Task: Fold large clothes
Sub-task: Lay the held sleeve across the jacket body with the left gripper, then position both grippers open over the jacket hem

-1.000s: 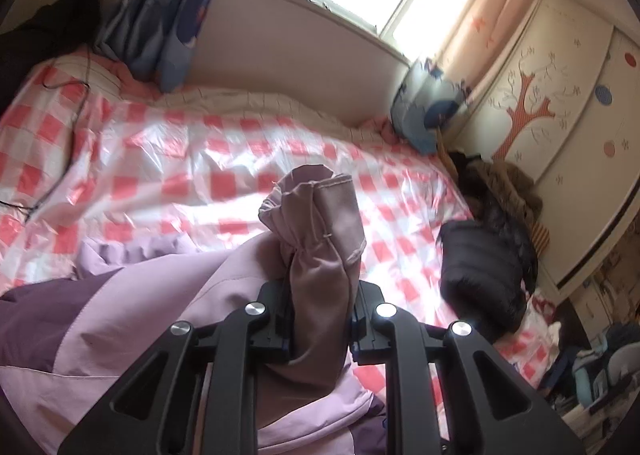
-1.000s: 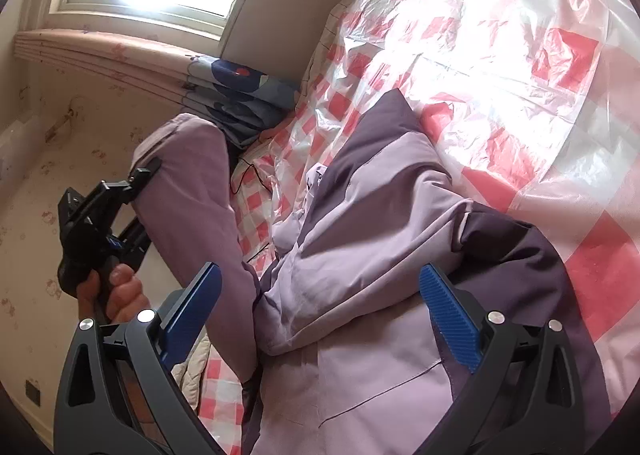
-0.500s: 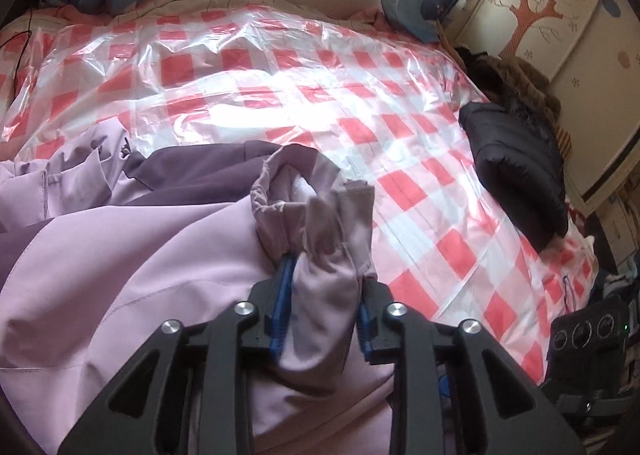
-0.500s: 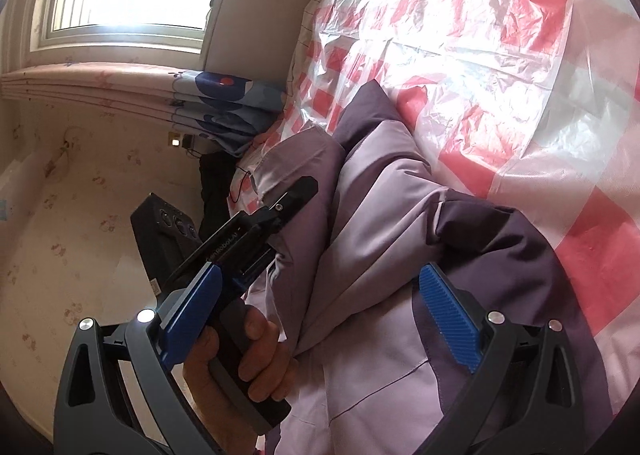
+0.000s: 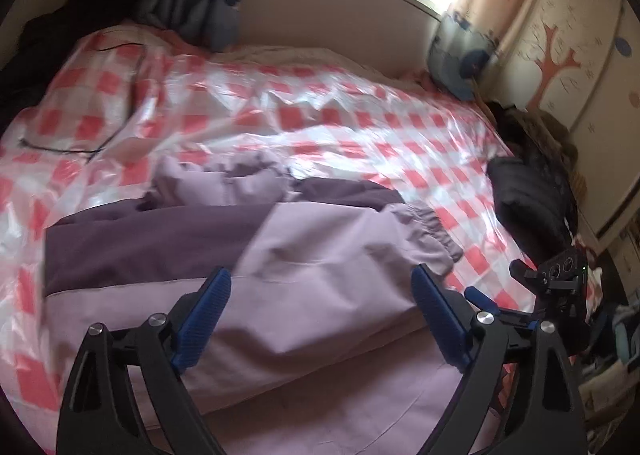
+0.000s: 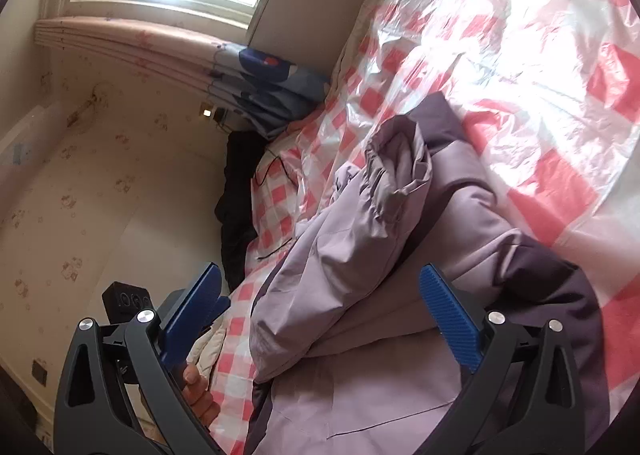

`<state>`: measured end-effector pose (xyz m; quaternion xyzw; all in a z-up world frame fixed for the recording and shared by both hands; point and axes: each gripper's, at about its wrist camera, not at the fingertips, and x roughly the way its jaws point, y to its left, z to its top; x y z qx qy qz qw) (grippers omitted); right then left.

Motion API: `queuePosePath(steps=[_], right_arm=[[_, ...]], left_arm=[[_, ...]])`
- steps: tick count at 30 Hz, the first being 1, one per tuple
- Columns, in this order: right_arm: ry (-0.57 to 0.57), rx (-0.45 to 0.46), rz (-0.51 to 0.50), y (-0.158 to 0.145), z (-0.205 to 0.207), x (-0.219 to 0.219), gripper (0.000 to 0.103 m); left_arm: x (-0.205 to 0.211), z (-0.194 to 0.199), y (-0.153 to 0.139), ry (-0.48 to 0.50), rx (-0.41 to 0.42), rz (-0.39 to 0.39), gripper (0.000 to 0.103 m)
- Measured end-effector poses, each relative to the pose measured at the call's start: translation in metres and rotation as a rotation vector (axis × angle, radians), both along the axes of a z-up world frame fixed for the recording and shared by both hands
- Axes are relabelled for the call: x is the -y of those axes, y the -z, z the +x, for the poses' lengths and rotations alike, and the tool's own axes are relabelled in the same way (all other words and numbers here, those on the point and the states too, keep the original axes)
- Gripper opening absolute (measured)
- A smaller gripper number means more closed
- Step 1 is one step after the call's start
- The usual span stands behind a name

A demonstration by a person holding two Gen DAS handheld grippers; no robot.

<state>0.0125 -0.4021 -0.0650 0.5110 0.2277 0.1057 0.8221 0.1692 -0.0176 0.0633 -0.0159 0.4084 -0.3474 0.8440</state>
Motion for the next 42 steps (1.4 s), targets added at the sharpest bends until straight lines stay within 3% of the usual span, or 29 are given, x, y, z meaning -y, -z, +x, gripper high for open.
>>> queuePosePath(steps=[4,6,7,9,12,14,17,19,20,21,23,25,26,29,31,32,35,37,40,42], right_arm=[[0.023,-0.091,-0.002,0.019,0.040,0.003,0.093],[-0.008,-0.106,-0.123,0.010,0.068,-0.003,0.058],[-0.020,-0.137,-0.169,0.006,0.079,-0.006,0.023],[-0.038,-0.104,-0.232,-0.015,0.091,-0.011,0.021],[0.004,0.045,-0.374,-0.069,0.076,-0.017,0.020],[0.034,0.078,-0.415,-0.079,0.068,-0.015,0.020],[0.033,-0.050,-0.390,-0.034,0.079,0.001,0.020],[-0.007,-0.201,-0.353,0.019,0.088,0.010,0.021],[-0.038,-0.228,-0.293,0.037,0.086,0.015,0.022],[-0.036,-0.212,-0.219,0.046,0.078,0.023,0.024],[0.034,-0.212,-0.232,0.028,0.060,0.031,0.037],[0.121,-0.161,-0.364,-0.006,0.047,0.022,0.042],[0.154,-0.108,-0.470,-0.028,0.044,0.011,0.051],[0.162,0.020,-0.693,-0.071,0.054,-0.028,0.061],[0.145,0.047,-0.797,-0.079,0.070,-0.050,0.063],[0.104,0.018,-0.822,-0.073,0.085,-0.058,0.063],[-0.072,-0.249,-0.802,-0.002,0.133,-0.055,0.060],[-0.128,-0.261,-0.739,0.036,0.135,-0.040,0.056],[-0.142,-0.268,-0.631,0.010,0.114,-0.026,0.057],[-0.183,-0.233,-0.604,-0.021,0.080,-0.017,0.067]], left_arm=[[-0.079,0.024,0.006,-0.155,-0.033,-0.004,0.088],[-0.106,0.030,0.009,-0.207,-0.043,-0.015,0.088],[-0.115,0.033,0.011,-0.229,-0.044,-0.016,0.088],[-0.128,0.038,0.008,-0.253,-0.043,-0.043,0.088],[-0.132,0.037,-0.005,-0.261,0.040,-0.099,0.088],[-0.125,0.038,-0.004,-0.253,0.068,-0.106,0.091],[-0.104,0.056,0.035,-0.234,-0.004,-0.082,0.092],[-0.087,0.072,0.084,-0.216,-0.096,0.017,0.092],[-0.081,0.076,0.105,-0.200,-0.130,0.052,0.092],[-0.077,0.074,0.117,-0.197,-0.120,0.080,0.092],[-0.073,0.066,0.109,-0.195,-0.084,0.107,0.092],[-0.079,0.055,0.082,-0.191,-0.033,0.035,0.092],[-0.081,0.051,0.068,-0.194,0.006,0.012,0.092],[-0.081,0.051,0.043,-0.219,0.124,0.017,0.096],[-0.080,0.064,0.049,-0.221,0.089,0.013,0.096],[-0.079,0.075,0.060,-0.227,0.041,0.012,0.096],[-0.076,0.099,0.112,-0.217,-0.107,0.050,0.096],[-0.070,0.092,0.123,-0.186,-0.062,0.062,0.096],[-0.073,0.074,0.102,-0.184,-0.086,0.125,0.096],[-0.099,0.046,0.075,-0.163,-0.107,0.079,0.095]])
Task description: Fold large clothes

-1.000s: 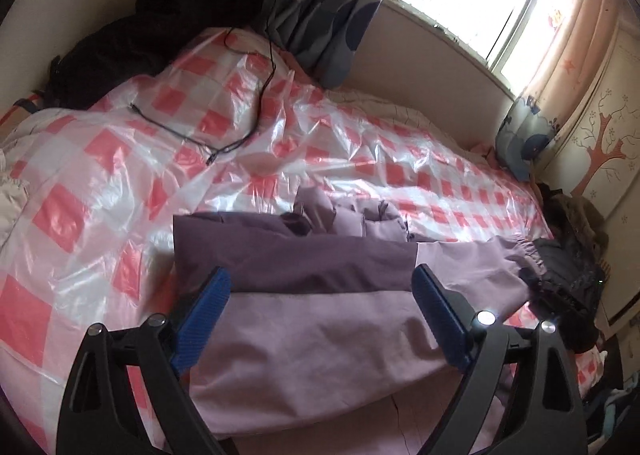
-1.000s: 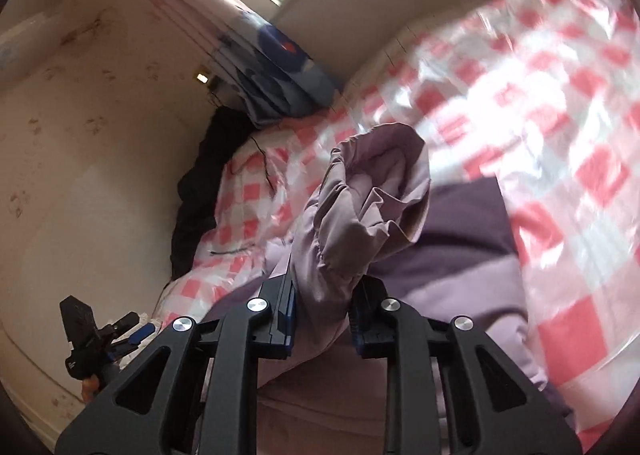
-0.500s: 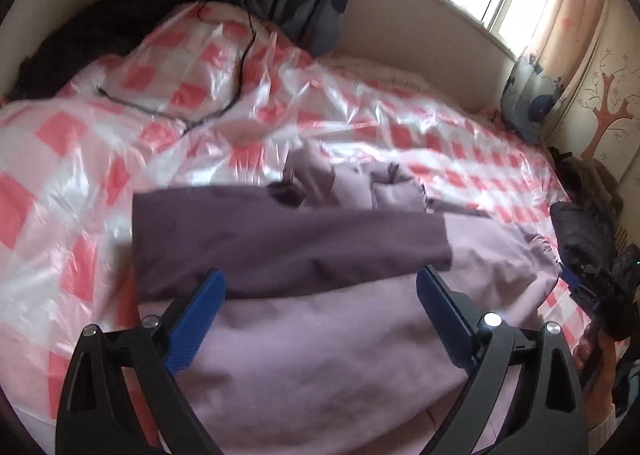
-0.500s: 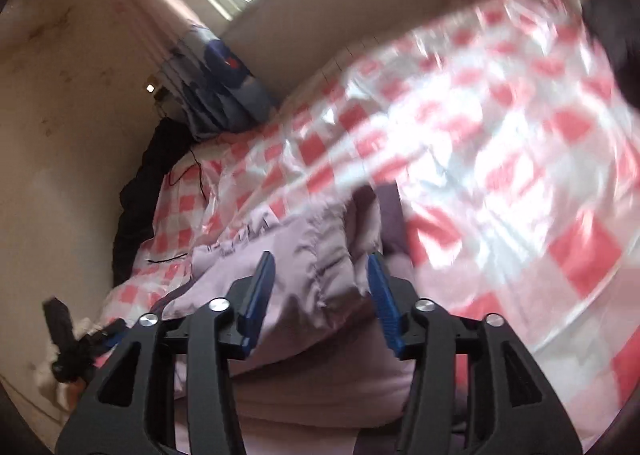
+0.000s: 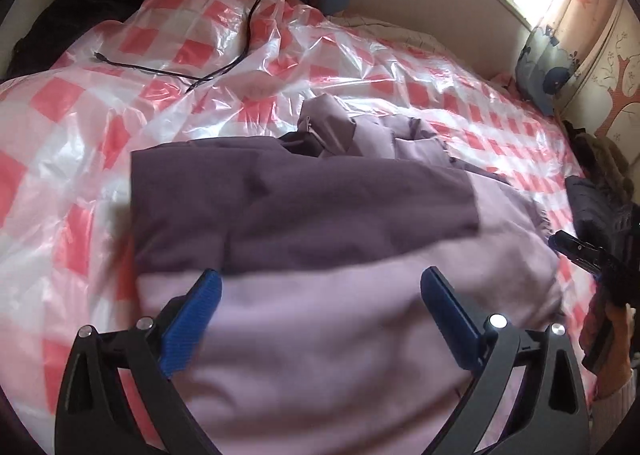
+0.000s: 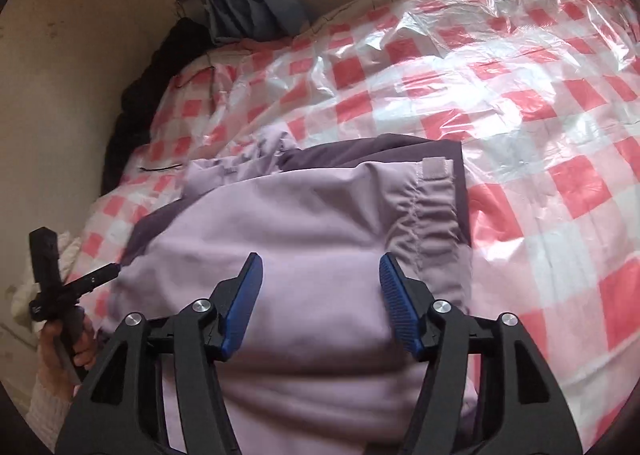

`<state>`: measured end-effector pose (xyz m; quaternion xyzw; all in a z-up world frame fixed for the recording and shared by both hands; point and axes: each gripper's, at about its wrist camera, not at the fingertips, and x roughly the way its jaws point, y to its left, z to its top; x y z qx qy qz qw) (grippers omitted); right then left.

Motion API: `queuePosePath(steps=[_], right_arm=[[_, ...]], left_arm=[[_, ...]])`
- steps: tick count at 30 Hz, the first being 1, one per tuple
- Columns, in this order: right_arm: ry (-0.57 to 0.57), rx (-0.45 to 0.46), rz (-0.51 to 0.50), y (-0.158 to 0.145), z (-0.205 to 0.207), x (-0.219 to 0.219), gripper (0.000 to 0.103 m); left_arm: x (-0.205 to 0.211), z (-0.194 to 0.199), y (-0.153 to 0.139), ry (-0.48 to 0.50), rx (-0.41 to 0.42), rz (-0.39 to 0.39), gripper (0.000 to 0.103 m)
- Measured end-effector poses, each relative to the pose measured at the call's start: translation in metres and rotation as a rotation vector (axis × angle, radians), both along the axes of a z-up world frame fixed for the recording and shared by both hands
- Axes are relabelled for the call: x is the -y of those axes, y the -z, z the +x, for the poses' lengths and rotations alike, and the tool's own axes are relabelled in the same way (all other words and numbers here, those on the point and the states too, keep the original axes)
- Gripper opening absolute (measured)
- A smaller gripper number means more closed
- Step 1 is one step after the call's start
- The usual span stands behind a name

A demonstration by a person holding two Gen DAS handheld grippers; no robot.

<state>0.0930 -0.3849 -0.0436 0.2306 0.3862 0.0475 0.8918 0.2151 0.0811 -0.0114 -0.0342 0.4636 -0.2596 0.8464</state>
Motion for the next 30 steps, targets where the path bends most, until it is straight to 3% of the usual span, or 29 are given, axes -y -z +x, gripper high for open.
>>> queuePosePath(steps=[2,4,6,8,12,19,21,23,24,26,28,29,30], right_arm=[[-0.018,-0.009,-0.019,-0.025,-0.057,0.011,0.094],[-0.043,-0.044,-0.011,-0.034,-0.113,0.018,0.096],[-0.069,-0.130,0.039,-0.019,-0.179,0.027,0.096],[-0.081,-0.217,0.132,0.006,-0.227,0.034,0.096],[-0.142,-0.300,0.319,0.038,-0.291,0.028,0.096],[-0.242,-0.393,0.403,0.063,-0.337,-0.003,0.096],[-0.271,-0.421,0.473,0.070,-0.343,-0.010,0.096],[-0.300,-0.442,0.480,0.072,-0.342,-0.019,0.096],[-0.312,-0.440,0.471,0.070,-0.342,-0.023,0.096],[-0.324,-0.492,0.468,0.074,-0.342,-0.031,0.096],[-0.331,-0.539,0.426,0.083,-0.339,-0.041,0.096],[-0.327,-0.540,0.417,0.085,-0.339,-0.045,0.095],[-0.324,-0.517,0.421,0.083,-0.337,-0.047,0.090]], left_arm=[[-0.041,-0.037,-0.026,0.007,0.006,-0.040,0.096],[-0.080,-0.073,-0.042,0.001,0.005,-0.040,0.096],[-0.120,-0.113,-0.046,-0.008,-0.035,-0.042,0.096],[-0.151,-0.148,-0.035,-0.020,-0.128,-0.042,0.096],[-0.184,-0.207,0.001,-0.049,-0.310,-0.111,0.096],[-0.195,-0.288,0.060,-0.074,-0.465,-0.125,0.096],[-0.191,-0.301,0.066,-0.058,-0.482,-0.093,0.096],[-0.183,-0.308,0.069,-0.014,-0.553,-0.157,0.096],[-0.177,-0.311,0.073,-0.002,-0.573,-0.131,0.096],[-0.158,-0.319,0.084,0.023,-0.586,0.020,0.096],[-0.148,-0.325,0.098,0.030,-0.613,0.046,0.095],[-0.146,-0.325,0.098,0.013,-0.598,0.054,0.092],[-0.146,-0.324,0.093,0.000,-0.579,0.032,0.074]])
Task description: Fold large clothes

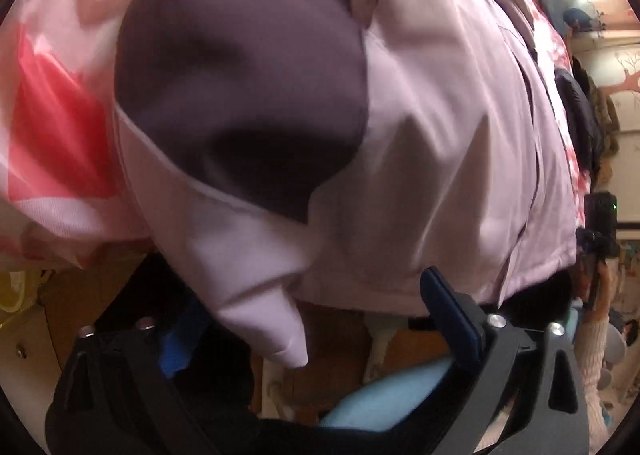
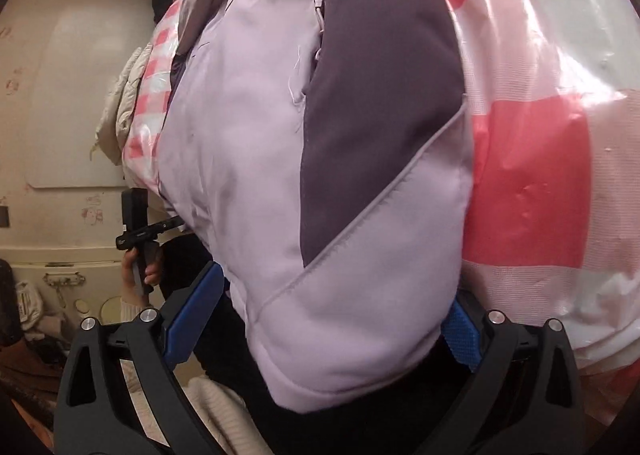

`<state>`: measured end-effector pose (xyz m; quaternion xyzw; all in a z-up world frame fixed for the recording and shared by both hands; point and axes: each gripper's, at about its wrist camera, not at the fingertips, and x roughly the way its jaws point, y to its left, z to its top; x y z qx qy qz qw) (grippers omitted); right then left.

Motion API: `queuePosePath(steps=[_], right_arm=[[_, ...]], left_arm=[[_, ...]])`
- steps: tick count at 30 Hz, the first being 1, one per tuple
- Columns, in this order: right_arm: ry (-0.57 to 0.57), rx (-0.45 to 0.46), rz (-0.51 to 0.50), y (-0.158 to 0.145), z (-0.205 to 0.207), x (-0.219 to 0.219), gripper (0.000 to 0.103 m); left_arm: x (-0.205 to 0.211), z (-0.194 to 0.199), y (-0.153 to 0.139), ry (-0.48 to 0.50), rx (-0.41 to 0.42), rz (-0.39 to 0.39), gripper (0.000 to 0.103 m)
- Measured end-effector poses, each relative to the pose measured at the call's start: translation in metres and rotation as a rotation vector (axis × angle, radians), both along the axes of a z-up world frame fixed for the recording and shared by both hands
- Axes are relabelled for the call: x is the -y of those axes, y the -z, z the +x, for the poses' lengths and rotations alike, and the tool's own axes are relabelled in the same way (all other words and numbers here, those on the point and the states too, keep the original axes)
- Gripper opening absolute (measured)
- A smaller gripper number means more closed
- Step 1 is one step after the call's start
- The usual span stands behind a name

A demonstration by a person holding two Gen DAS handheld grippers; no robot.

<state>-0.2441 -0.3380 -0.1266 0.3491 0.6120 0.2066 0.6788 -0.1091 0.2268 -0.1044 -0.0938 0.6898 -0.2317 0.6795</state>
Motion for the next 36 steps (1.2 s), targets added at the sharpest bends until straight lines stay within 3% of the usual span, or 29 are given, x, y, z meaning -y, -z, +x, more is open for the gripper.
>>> queuePosePath(steps=[1,2,4,9,13,16,18,19,21,24,26,27,28,30,32,36], right_arm=[[0.015,0.041,0.020,-0.005,-0.001,-0.002,0.069],[0.039,0.077,0.056,-0.011,-0.001,-0.002,0.043],[0.078,0.174,0.113,-0.026,-0.005,-0.001,0.032],[0.136,0.426,0.200,-0.101,-0.001,0.001,0.025],[0.120,0.525,0.195,-0.167,-0.008,-0.001,0.025],[0.079,0.525,0.173,-0.188,-0.035,0.005,0.025],[0.052,0.467,0.140,-0.180,-0.055,0.012,0.028],[0.035,0.408,0.119,-0.166,-0.066,0.019,0.034],[0.031,0.256,0.023,-0.129,-0.088,0.037,0.044],[0.152,0.068,-0.138,-0.089,-0.115,0.078,0.046],[0.234,0.143,-0.154,-0.104,-0.116,0.094,0.053],[0.251,0.198,-0.156,-0.116,-0.108,0.095,0.057],[0.263,0.258,-0.194,-0.131,-0.094,0.092,0.068],[0.271,0.380,-0.261,-0.160,-0.050,0.075,0.077],[0.278,0.498,-0.302,-0.180,0.006,0.053,0.080],[0.315,0.655,-0.397,-0.191,0.121,0.012,0.081]], left_arm=[[-0.001,0.001,-0.008,-0.021,0.017,-0.025,0.049],[-0.003,0.000,-0.017,-0.038,0.031,-0.038,0.034],[-0.010,-0.002,-0.038,-0.057,0.068,-0.104,0.023],[-0.030,-0.003,-0.135,-0.100,0.222,-0.325,0.018],[-0.045,-0.013,-0.205,-0.094,0.336,-0.426,0.017],[-0.061,-0.032,-0.221,-0.078,0.354,-0.477,0.017],[-0.075,-0.042,-0.211,-0.062,0.311,-0.480,0.019],[-0.071,-0.046,-0.203,-0.008,0.284,-0.459,0.023],[-0.082,-0.057,-0.169,0.076,0.207,-0.337,0.032],[-0.123,-0.056,-0.131,-0.042,0.139,-0.126,0.038],[-0.151,-0.045,-0.134,-0.158,0.164,-0.088,0.042],[-0.155,-0.035,-0.147,-0.184,0.214,-0.113,0.053],[-0.150,-0.024,-0.162,-0.185,0.275,-0.129,0.065],[-0.112,0.007,-0.191,-0.145,0.427,-0.151,0.080],[-0.058,0.048,-0.204,-0.086,0.545,-0.200,0.083],[0.041,0.148,-0.192,-0.111,0.615,-0.262,0.083]])
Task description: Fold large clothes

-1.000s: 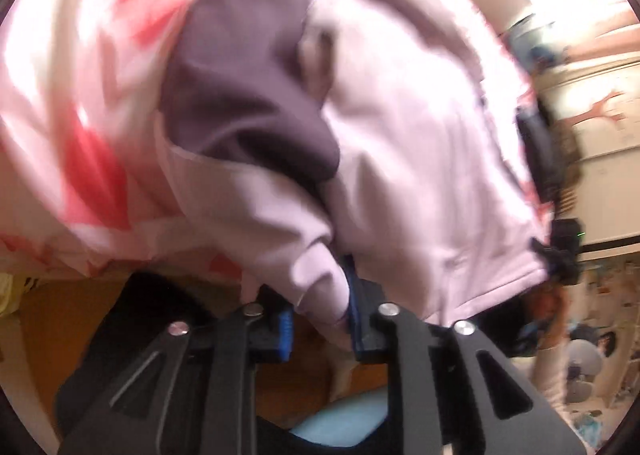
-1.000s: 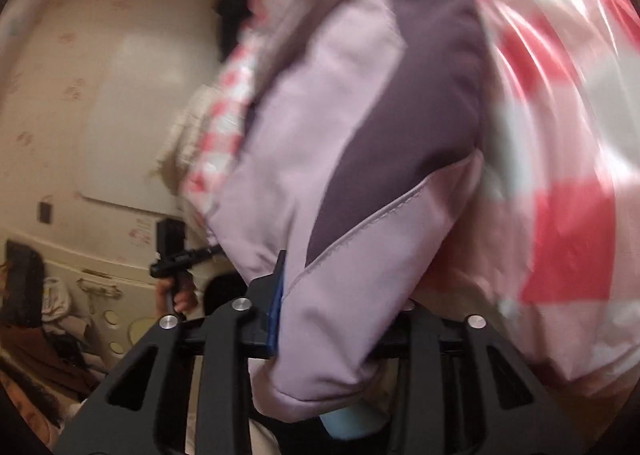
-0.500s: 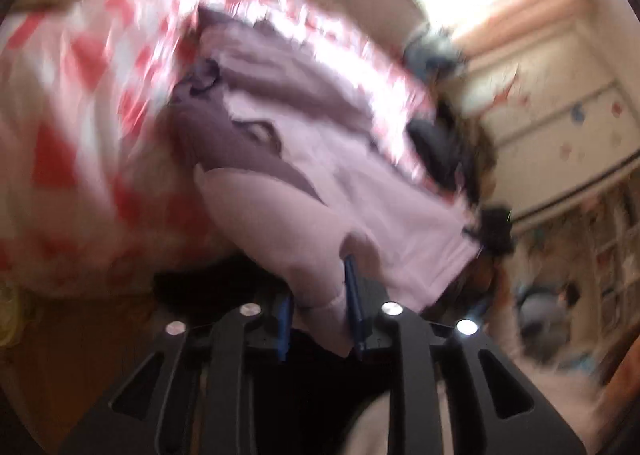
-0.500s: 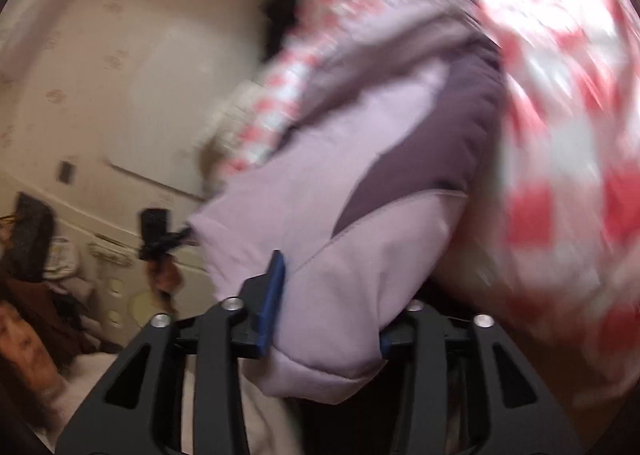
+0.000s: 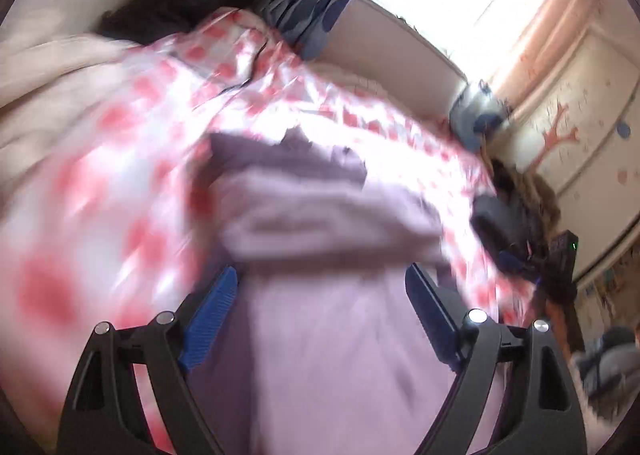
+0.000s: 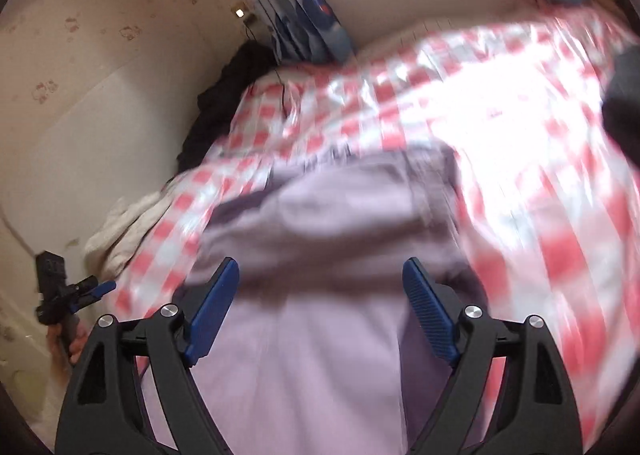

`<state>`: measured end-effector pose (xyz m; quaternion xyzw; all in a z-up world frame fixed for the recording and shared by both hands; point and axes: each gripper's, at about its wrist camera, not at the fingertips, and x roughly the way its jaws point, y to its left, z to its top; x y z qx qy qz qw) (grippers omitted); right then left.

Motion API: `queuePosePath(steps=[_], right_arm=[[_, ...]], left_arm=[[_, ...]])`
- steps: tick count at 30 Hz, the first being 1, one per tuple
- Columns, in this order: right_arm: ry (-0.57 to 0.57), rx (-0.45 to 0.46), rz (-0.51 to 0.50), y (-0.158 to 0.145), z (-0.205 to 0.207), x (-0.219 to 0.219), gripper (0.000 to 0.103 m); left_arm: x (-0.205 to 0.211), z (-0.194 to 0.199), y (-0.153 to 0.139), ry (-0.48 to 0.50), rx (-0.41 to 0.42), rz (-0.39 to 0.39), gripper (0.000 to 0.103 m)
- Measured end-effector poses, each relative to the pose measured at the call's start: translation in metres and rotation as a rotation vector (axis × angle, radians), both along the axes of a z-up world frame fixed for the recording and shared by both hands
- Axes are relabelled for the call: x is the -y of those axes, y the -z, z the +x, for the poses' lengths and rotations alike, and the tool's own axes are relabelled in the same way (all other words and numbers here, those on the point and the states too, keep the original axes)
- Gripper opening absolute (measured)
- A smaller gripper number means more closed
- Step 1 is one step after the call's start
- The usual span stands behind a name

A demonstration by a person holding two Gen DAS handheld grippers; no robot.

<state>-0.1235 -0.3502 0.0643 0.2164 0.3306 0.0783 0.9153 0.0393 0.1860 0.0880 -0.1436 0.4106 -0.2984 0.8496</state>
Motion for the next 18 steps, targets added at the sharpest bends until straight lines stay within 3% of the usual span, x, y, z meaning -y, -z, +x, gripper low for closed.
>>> queuePosePath(steps=[3,6,7,8,9,11,13,15,16,18], right_arm=[[0.013,-0.018,-0.119,0.016,0.090,-0.022,0.081],[0.079,-0.161,-0.254,0.079,0.162,-0.018,0.081],[0.105,-0.284,-0.274,0.117,0.179,-0.012,0.079],[0.092,-0.350,-0.240,0.149,0.187,-0.002,0.080],[0.082,-0.325,-0.225,0.164,0.187,0.003,0.080],[0.081,-0.329,-0.256,0.159,0.186,-0.001,0.079],[0.048,-0.366,-0.310,0.150,0.186,-0.006,0.079],[0.017,-0.350,-0.226,0.127,0.165,0.003,0.079],[-0.009,-0.324,-0.168,0.112,0.143,0.002,0.081],[-0.065,-0.293,-0.074,0.094,0.089,0.008,0.094]], left_arm=[[0.045,0.072,0.026,-0.049,-0.002,-0.045,0.083],[0.076,0.109,0.058,-0.117,-0.015,0.000,0.083],[0.080,0.122,0.078,-0.134,-0.065,0.033,0.083],[0.087,0.136,0.105,-0.148,-0.137,0.067,0.082],[0.090,0.147,0.137,-0.123,-0.215,0.072,0.081],[0.096,0.141,0.159,-0.088,-0.173,0.172,0.081],[0.102,0.132,0.149,-0.066,-0.150,0.263,0.081],[0.084,0.114,0.128,-0.040,-0.184,0.210,0.080],[0.067,0.098,0.114,-0.014,-0.199,0.135,0.081],[0.025,0.059,0.097,0.036,-0.239,0.011,0.085]])
